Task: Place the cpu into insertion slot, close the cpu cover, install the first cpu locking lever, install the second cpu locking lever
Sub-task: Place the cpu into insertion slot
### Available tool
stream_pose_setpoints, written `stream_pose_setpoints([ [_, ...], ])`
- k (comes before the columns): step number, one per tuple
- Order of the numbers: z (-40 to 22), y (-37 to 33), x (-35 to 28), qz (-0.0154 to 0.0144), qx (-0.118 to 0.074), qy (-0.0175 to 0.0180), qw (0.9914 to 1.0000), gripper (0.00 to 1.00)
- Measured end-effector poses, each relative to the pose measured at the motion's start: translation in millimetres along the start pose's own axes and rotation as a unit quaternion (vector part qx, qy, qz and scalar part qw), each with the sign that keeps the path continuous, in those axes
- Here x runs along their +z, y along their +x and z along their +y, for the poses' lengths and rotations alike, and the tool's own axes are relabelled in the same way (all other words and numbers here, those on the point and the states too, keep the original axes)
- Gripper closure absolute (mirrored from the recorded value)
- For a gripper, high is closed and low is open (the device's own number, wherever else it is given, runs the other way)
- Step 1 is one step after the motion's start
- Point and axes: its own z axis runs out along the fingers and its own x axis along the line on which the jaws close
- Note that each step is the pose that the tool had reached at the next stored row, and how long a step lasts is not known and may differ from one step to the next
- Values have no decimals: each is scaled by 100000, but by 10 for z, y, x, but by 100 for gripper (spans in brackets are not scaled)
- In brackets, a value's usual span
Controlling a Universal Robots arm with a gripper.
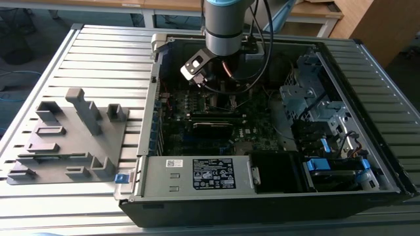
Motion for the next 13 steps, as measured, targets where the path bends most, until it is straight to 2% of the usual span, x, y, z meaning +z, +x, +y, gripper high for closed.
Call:
stream_pose_setpoints([
  [4,6,1,-65,-5,0,5,100000,39],
  [13,6,1,-68,-4,0,3,100000,41],
])
